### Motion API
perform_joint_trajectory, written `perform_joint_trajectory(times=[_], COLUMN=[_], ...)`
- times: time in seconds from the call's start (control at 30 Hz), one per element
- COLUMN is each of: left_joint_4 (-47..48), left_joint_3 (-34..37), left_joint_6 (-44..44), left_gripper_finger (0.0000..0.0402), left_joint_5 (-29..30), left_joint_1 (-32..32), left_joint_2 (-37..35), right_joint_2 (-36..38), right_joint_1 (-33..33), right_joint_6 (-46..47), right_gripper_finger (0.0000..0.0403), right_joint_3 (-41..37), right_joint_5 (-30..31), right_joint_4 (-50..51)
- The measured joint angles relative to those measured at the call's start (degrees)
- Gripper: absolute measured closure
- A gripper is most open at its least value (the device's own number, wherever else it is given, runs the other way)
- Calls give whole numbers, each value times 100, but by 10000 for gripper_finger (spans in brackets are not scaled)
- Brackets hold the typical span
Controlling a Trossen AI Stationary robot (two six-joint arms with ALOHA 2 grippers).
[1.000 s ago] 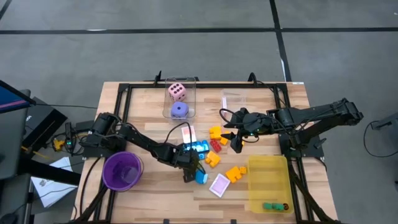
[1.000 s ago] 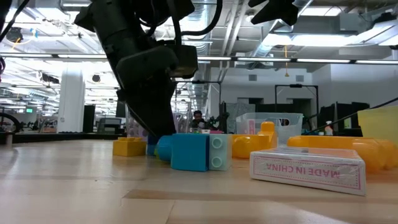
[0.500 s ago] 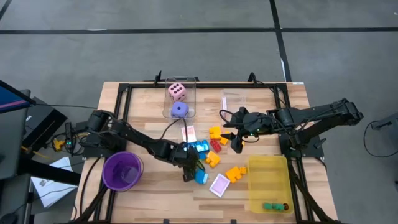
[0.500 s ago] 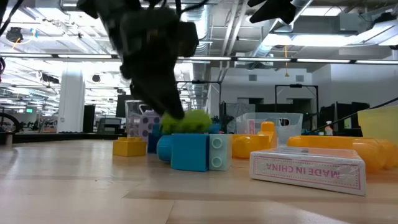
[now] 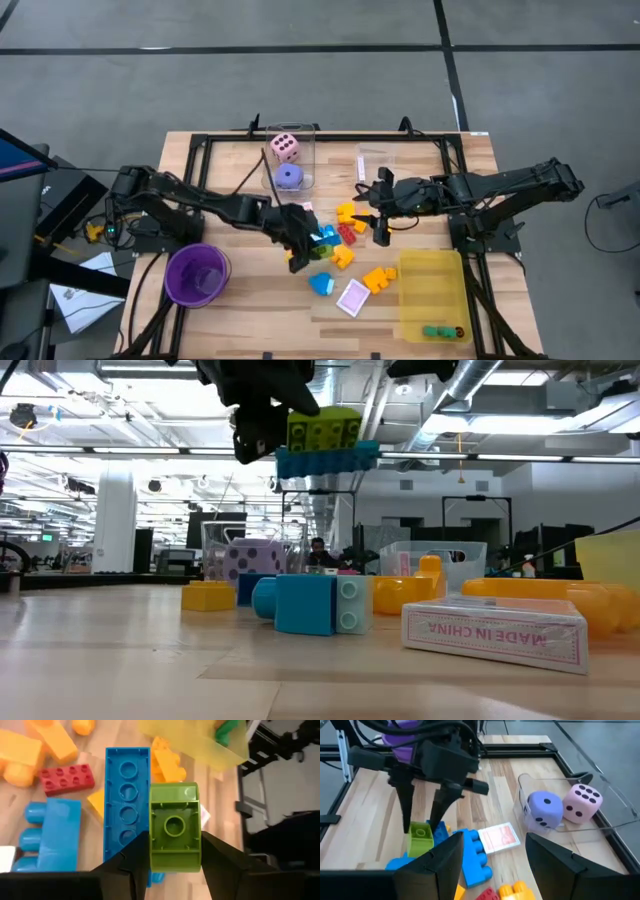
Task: Pick & Place Toys
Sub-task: Put the light green game piece into the bin
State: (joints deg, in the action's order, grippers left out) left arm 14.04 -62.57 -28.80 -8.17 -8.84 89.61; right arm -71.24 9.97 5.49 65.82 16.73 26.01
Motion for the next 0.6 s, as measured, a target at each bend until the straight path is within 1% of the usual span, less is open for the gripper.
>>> perform_joint_trajectory(times=[0.1,0.17,0.27,0.37,0.47,0.6], left_joint_4=[-195,-325,-215,190,165,-113], left_joint_3=[0,0,0,26,310,844], left_joint_6=[-181,-315,-328,-311,-324,-596], left_gripper_finger=[259,259,259,259,259,259], left_joint_5=[-450,-619,-623,-420,-281,-308], left_joint_1=[89,145,181,148,68,-80], left_joint_2=[0,0,0,64,99,100], right_joint_2=[0,0,0,0,0,0], right_joint_1=[-1,1,-1,-1,-1,-1], right_joint_6=[4,40,135,202,204,204], right_gripper_finger=[196,196,196,196,196,196], right_joint_3=[0,0,0,0,0,-1], right_joint_5=[0,0,-2,-4,-4,0], right_joint_4=[-66,-124,-133,-127,-124,-113])
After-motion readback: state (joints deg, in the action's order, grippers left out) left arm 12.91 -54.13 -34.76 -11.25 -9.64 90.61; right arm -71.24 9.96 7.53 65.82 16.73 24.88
